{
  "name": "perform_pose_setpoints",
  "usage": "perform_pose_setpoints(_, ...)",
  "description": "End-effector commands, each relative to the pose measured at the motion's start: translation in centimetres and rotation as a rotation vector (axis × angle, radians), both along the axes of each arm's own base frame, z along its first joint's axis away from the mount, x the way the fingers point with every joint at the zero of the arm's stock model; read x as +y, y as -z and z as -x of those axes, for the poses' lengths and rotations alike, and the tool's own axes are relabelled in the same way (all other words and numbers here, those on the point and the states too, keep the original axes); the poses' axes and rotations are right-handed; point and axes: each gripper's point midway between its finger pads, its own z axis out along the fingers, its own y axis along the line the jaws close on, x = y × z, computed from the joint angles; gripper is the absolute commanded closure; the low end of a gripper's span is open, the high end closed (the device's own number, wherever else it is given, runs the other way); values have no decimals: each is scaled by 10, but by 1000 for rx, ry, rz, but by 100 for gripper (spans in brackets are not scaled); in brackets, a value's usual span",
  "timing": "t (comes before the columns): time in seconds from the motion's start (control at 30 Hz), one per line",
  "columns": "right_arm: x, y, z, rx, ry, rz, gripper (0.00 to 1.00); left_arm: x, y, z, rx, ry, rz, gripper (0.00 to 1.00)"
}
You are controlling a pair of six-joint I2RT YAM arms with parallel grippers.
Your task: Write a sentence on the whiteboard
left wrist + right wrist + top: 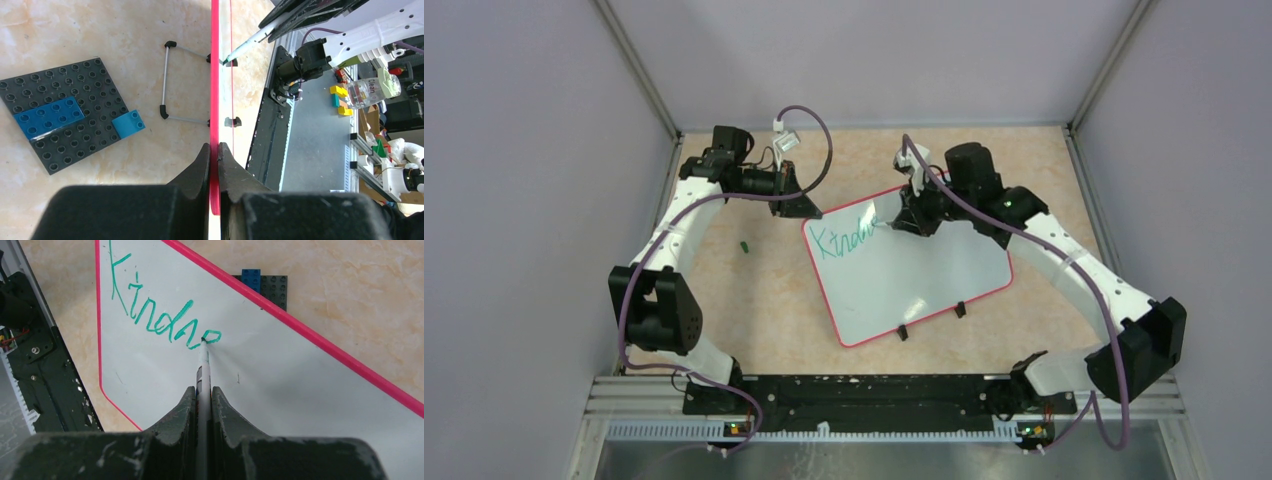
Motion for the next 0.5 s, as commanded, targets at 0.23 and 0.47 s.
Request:
perform_pose_setpoints(0.23, -10, 3, 8, -30, 14, 20, 100, -8, -2, 14, 16, 36, 4, 100)
perform_pose_setpoints(0.47, -18, -6, 2, -49, 33, 31, 100, -8, -2, 14, 14, 34, 1, 100)
